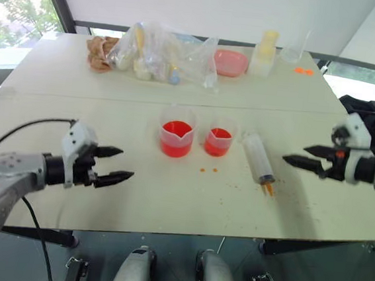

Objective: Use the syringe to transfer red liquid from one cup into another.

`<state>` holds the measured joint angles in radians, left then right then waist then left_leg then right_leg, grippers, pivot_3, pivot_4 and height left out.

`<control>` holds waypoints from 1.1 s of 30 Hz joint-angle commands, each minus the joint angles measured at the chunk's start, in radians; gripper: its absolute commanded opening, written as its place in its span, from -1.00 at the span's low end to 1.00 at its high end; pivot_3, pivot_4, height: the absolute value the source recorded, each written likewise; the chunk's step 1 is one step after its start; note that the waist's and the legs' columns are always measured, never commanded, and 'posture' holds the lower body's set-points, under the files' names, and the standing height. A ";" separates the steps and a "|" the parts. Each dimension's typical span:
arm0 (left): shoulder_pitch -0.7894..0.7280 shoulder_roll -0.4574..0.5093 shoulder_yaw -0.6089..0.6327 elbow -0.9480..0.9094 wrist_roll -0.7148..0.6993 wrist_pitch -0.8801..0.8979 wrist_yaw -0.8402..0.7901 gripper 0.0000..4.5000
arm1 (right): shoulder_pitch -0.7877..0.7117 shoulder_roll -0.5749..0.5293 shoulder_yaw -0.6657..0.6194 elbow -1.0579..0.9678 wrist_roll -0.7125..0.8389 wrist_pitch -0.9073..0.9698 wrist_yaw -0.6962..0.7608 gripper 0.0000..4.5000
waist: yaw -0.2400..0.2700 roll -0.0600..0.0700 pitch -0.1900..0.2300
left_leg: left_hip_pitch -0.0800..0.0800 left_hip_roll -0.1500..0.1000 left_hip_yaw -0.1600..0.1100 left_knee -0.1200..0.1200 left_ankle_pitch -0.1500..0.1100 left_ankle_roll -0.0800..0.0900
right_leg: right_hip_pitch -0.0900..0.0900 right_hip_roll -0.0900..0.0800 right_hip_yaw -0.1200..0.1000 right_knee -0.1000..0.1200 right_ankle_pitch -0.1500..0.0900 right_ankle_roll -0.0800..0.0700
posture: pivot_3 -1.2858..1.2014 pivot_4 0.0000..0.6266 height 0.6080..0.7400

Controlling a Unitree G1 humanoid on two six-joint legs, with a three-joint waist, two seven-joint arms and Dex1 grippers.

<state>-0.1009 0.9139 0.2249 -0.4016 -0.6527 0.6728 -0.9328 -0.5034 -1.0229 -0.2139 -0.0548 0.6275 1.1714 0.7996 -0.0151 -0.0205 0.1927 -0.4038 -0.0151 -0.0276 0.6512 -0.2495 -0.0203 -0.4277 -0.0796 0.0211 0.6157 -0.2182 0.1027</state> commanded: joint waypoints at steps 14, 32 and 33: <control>-0.246 0.018 -0.038 0.013 -0.009 -0.016 -0.058 0.73 | -0.501 0.238 0.357 0.507 -0.206 0.076 -0.029 0.99 | 0.001 0.000 0.000 | -0.005 -0.006 -0.002 -0.002 -0.001 0.001 | -0.003 -0.001 -0.001 -0.001 0.003 0.006 | 0.03 -0.52 1.00; -0.213 -0.058 -0.068 0.035 0.064 -0.085 -0.011 0.73 | -0.426 0.312 0.483 0.549 -0.357 -0.012 0.051 -0.38 | -0.006 -0.002 -0.001 | -0.001 -0.005 -0.001 -0.001 -0.001 0.001 | -0.001 0.000 -0.002 0.001 0.003 0.006 | 0.03 -0.52 1.00; -0.212 -0.058 -0.069 0.039 0.065 -0.088 -0.012 0.73 | -0.413 0.305 0.483 0.528 -0.355 -0.007 0.059 -0.38 | -0.005 -0.002 -0.001 | -0.001 -0.005 -0.001 -0.001 -0.001 0.001 | -0.001 0.000 -0.002 0.001 0.003 0.006 | 0.03 -0.52 1.00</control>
<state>-0.2920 0.8543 0.1481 -0.3574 -0.5957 0.6034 -0.9412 -0.9459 -0.7231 0.2582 0.4962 0.2794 1.1588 0.8518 -0.0205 -0.0227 0.1916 -0.4048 -0.0199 -0.0289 0.6505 -0.2500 -0.0194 -0.4283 -0.0796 0.0194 0.6165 -0.2148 0.1089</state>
